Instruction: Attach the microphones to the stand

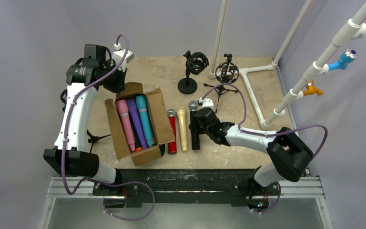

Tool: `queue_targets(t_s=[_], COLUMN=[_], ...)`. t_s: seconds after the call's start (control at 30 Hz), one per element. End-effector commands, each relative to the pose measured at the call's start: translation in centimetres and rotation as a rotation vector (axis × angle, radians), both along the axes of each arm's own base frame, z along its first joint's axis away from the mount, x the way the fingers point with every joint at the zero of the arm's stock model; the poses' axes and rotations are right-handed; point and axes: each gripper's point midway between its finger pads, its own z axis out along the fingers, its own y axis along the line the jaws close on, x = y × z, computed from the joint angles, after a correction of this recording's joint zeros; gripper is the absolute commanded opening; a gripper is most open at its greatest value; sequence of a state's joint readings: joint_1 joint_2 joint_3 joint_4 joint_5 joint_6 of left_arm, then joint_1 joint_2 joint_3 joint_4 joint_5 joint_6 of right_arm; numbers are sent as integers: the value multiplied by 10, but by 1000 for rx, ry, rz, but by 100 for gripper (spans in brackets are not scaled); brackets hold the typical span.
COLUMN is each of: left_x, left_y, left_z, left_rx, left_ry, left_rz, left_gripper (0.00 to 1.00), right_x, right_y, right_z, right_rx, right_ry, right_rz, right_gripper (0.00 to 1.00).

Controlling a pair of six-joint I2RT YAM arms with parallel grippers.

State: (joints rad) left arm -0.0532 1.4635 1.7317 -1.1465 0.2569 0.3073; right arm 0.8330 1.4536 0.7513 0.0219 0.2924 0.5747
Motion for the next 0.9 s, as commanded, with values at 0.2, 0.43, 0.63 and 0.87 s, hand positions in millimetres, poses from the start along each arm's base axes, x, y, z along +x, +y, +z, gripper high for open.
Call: queue_targets(t_s=[0.2,0.43,0.63,0.87], left_x=[5,5,5,2], left_y=[0,0,-2,-1], left_z=[48,47,49,53], left_rx=[0,0,-10,-11], left_ry=[-175,-175,-179,-189], left_rz=[-7,-8,-8,-8], left_gripper=[0,0,0,0], right_x=[26,17,5,2], right_y=[36,35,54,64], right_z=[-15,-20,1,57], right_rx=[145,189,230,265], right_ry=[67,88,78,-8], right_rz=[-56,-70,-1,18], right_gripper=[12,50,64,64])
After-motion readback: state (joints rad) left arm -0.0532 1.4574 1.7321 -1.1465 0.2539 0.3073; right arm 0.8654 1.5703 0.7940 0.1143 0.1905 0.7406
